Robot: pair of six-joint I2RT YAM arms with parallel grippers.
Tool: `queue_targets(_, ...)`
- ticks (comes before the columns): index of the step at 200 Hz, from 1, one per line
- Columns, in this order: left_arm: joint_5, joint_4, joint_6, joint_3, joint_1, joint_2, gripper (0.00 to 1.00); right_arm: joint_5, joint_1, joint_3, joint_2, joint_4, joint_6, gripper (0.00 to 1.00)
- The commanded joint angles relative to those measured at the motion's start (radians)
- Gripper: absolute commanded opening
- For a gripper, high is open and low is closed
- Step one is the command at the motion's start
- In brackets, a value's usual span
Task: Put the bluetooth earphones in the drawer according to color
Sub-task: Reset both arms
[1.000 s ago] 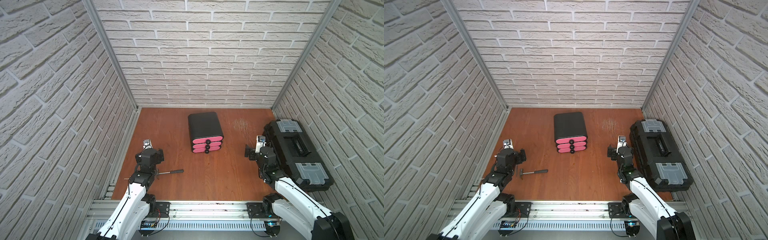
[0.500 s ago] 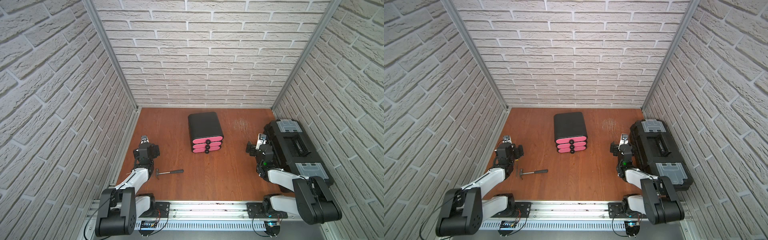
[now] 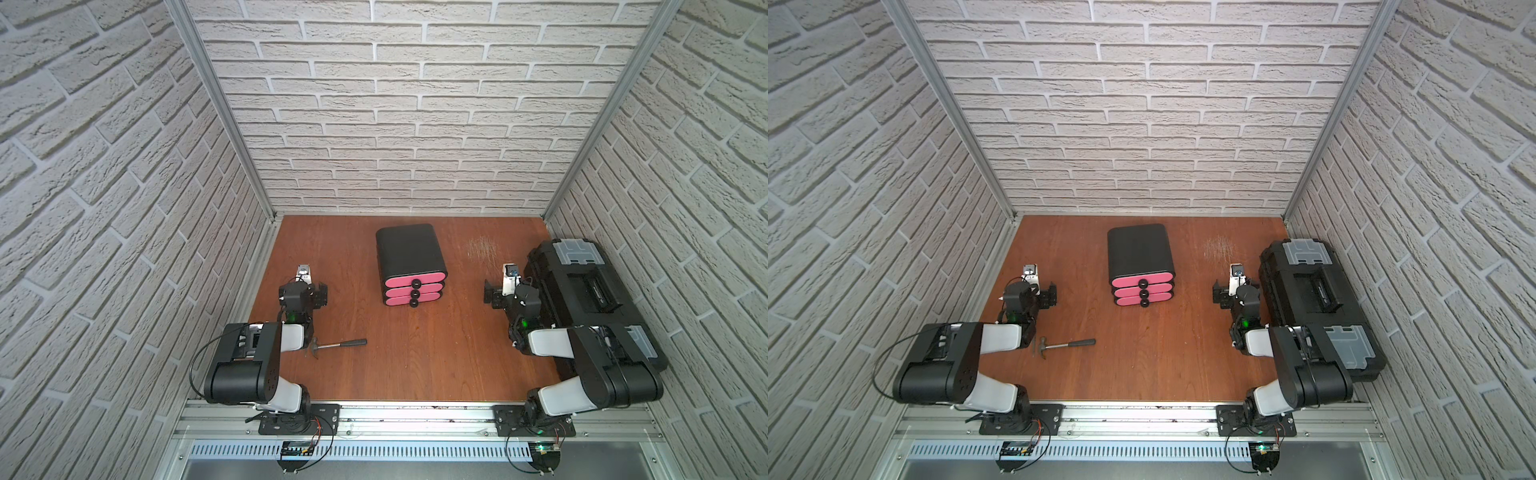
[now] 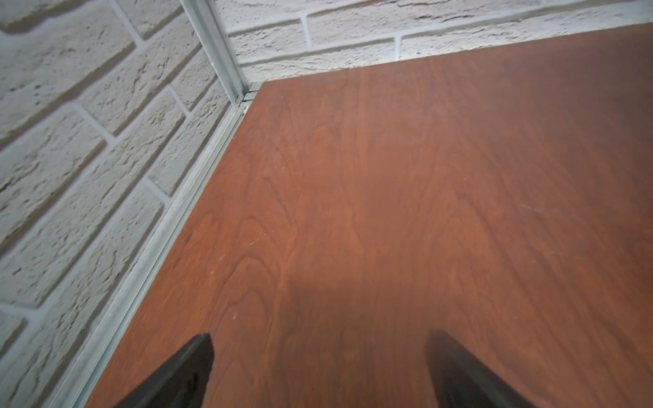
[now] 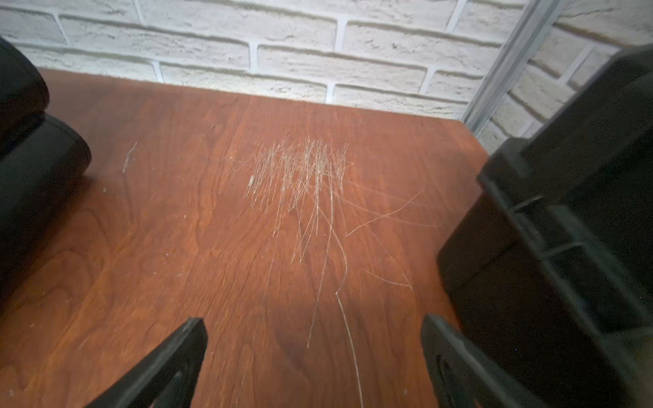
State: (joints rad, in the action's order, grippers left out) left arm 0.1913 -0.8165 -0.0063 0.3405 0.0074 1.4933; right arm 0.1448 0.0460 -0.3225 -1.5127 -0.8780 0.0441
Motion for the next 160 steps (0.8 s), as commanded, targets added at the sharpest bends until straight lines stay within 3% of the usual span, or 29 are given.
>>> queue_targets(1,-0.063,-0.170,0.040,0.001,0.007,0.071,0.99,-0.014,0.002,-0.037,-0.004,-0.031,0.016,0.99)
queue_targets(7,-0.086,-0.095,0.032,0.013,0.009,0.042,0.98,-0.007,0.003,-0.043,-0.010,-0.029,0.012,0.99)
queue_targets(87,-0.192,-0.046,0.016,0.049,0.057,0.054,0.98,-0.018,-0.019,-0.067,-0.002,0.033,-0.013,0.99)
queue_targets(160,-0.191,-0.047,0.016,0.049,0.057,0.054,0.98,-0.025,-0.022,-0.069,-0.003,0.037,-0.014,0.99)
